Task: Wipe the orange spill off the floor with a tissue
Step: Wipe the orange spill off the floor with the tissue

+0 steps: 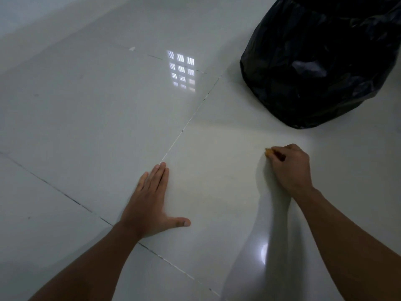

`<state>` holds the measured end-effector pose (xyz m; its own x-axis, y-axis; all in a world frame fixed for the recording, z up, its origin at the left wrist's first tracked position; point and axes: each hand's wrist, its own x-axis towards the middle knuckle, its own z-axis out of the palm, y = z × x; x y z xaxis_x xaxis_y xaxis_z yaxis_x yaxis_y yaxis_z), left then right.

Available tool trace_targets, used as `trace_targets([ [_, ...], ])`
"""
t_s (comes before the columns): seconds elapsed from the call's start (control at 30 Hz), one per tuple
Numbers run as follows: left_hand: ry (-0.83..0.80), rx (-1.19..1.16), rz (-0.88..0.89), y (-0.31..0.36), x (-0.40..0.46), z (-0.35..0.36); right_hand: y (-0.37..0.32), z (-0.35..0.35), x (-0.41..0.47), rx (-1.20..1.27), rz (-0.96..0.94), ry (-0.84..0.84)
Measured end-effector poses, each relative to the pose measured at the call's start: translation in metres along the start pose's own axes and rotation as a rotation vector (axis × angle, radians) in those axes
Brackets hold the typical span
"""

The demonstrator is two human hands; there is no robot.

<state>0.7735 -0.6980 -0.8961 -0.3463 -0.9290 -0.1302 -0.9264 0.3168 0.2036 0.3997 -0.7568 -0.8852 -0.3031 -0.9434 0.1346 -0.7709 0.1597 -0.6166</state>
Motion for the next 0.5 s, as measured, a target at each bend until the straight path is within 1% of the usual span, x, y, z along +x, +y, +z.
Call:
trace_targets([
  [0.13,-0.001,0.015,-0.002,0.0,0.0,0.0,-0.015,0.014,0.013,-0.009,-0.005,-0.015],
  [0.2,0.0,0.008,0.0,0.0,0.0,0.0,-0.028,0.022,0.017,-0.04,-0.046,-0.062],
  [0.27,-0.01,0.01,-0.001,0.0,0.0,-0.001,-0.046,0.03,0.011,-0.057,-0.15,-0.136],
  [0.33,-0.009,0.022,-0.005,0.001,0.0,-0.001,-0.065,0.038,-0.006,-0.056,-0.306,-0.236],
  [0.43,-0.01,0.02,0.001,0.001,0.0,-0.001,-0.077,0.044,-0.04,-0.016,-0.569,-0.472],
  [0.47,-0.005,0.017,0.005,0.001,0.0,0.0,-0.078,0.044,-0.046,-0.006,-0.61,-0.531],
  [0.5,-0.002,0.013,0.005,0.0,0.0,0.0,-0.077,0.045,-0.048,0.004,-0.617,-0.549],
])
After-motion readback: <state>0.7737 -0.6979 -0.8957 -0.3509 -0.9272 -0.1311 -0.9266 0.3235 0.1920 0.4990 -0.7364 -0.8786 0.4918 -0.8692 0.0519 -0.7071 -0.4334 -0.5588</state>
